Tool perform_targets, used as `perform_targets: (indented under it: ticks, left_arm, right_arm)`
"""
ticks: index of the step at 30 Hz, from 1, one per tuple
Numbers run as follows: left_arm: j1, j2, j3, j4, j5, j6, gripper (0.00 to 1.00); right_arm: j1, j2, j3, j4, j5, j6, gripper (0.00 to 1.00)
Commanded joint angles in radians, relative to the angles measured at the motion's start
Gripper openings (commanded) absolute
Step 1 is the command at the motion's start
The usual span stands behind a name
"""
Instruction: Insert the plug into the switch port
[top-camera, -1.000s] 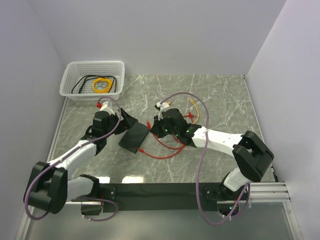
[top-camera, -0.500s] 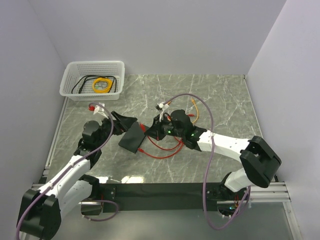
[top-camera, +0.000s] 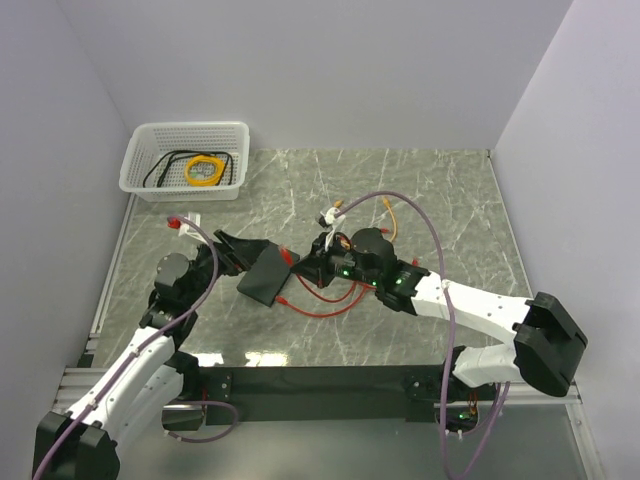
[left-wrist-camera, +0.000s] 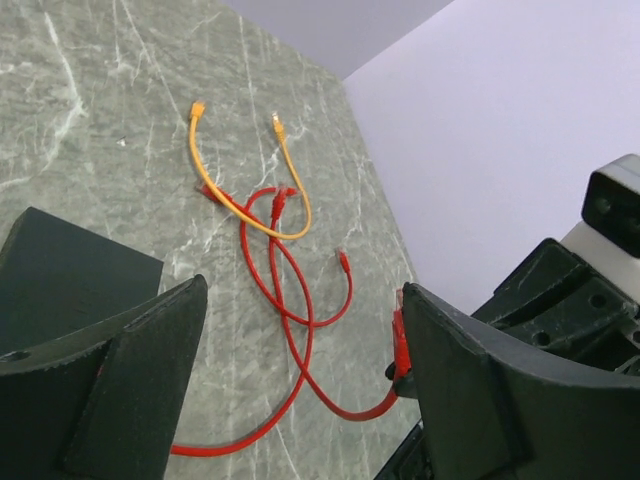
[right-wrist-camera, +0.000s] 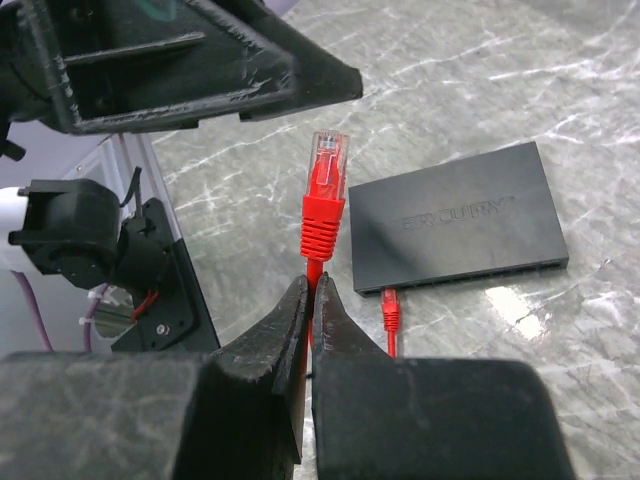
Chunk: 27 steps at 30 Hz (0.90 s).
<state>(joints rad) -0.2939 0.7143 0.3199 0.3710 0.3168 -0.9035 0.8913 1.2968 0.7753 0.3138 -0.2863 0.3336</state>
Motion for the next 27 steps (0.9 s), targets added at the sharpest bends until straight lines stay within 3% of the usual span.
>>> perform_targets:
  ticks: [1,18,27]
  left_arm:
    - [0.002,-0.027,0.011,0.040,0.028,0.003,0.83]
    - [-0.013,0.020,0.084,-0.014,0.034,0.005,0.79]
    - [-0.114,0.079,0.142,-0.075,-0.044,0.061,0.74]
  right_arm:
    - [0.024,-0.041,-0.022,0.022,0.032,-0.031,0.00]
    - [0.080,0.039,0.055,0.007,0.044,-0.059,0.00]
    - [0.081,0.055,0.087,-0.016,0.073,-0.064,0.00]
